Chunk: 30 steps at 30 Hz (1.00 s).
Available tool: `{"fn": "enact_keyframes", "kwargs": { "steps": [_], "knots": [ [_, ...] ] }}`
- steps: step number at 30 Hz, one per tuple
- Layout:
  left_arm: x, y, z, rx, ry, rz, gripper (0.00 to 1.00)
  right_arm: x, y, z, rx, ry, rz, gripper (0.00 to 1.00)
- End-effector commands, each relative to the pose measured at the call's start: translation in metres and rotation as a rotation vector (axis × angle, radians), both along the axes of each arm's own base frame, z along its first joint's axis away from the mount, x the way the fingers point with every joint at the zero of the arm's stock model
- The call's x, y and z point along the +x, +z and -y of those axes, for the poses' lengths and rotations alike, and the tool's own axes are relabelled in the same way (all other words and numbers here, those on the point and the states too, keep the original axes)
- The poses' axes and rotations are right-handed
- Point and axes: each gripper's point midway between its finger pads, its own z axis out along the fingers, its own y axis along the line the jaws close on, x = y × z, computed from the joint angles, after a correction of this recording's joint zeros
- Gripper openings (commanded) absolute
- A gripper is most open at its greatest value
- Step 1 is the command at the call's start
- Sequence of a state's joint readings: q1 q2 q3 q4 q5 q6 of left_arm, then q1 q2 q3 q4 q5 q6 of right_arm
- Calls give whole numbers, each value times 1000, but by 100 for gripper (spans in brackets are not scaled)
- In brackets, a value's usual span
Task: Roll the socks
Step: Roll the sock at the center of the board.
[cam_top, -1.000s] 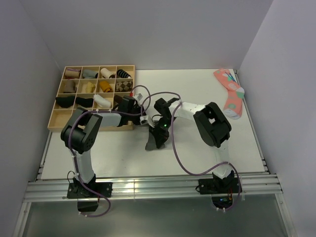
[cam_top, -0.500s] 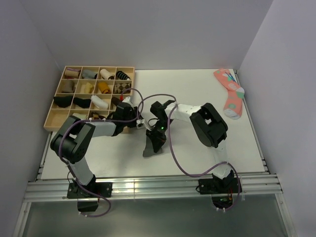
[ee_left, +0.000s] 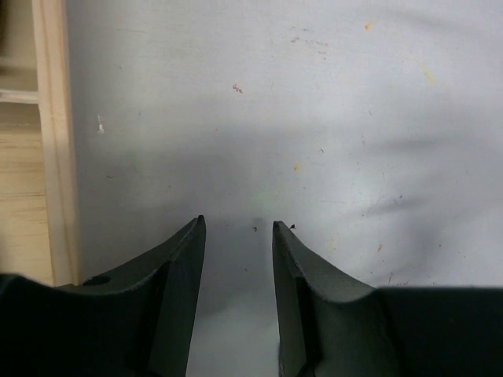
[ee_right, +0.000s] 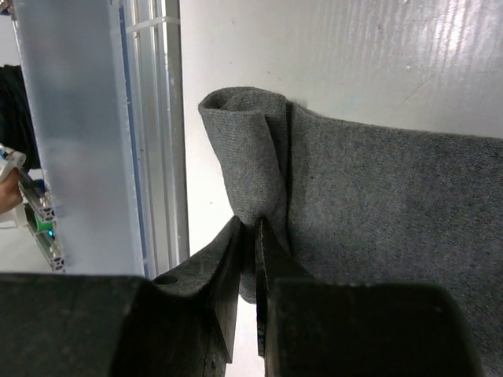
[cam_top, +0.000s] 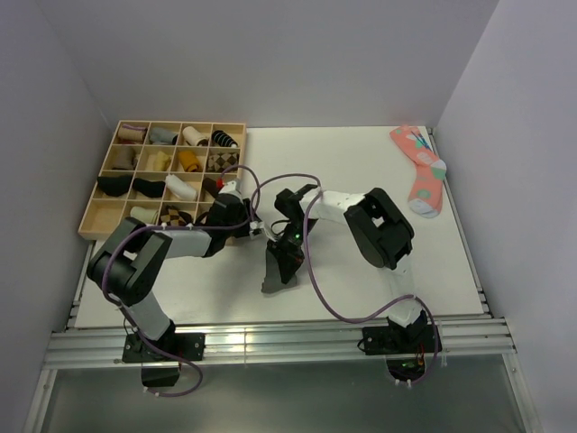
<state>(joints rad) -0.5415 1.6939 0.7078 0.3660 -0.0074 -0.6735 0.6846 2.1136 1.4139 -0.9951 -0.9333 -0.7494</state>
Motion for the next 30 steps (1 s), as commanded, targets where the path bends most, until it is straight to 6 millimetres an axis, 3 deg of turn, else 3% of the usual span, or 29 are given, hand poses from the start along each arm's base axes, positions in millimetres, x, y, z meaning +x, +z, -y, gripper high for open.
{"fn": "enact_keyframes", "kwargs": {
  "steps": [1, 4, 18, 23, 30],
  "knots": [
    [-42, 44, 44, -120, -244, 70, 45, 38, -44, 56, -343, -312, -106, 15],
    [-51, 36, 43, -126, -256, 49, 45, 38, -43, 58, -346, -328, -129, 15],
    [-56, 53, 54, -205, -343, 169, 44, 41, -52, 70, -370, -369, -125, 14],
    [-77, 66, 53, -237, -394, 225, 43, 43, -49, 65, -368, -354, -100, 14],
    [-128, 78, 78, -249, -526, 296, 42, 42, -34, 49, -328, -310, -26, 14]
  ]
}}
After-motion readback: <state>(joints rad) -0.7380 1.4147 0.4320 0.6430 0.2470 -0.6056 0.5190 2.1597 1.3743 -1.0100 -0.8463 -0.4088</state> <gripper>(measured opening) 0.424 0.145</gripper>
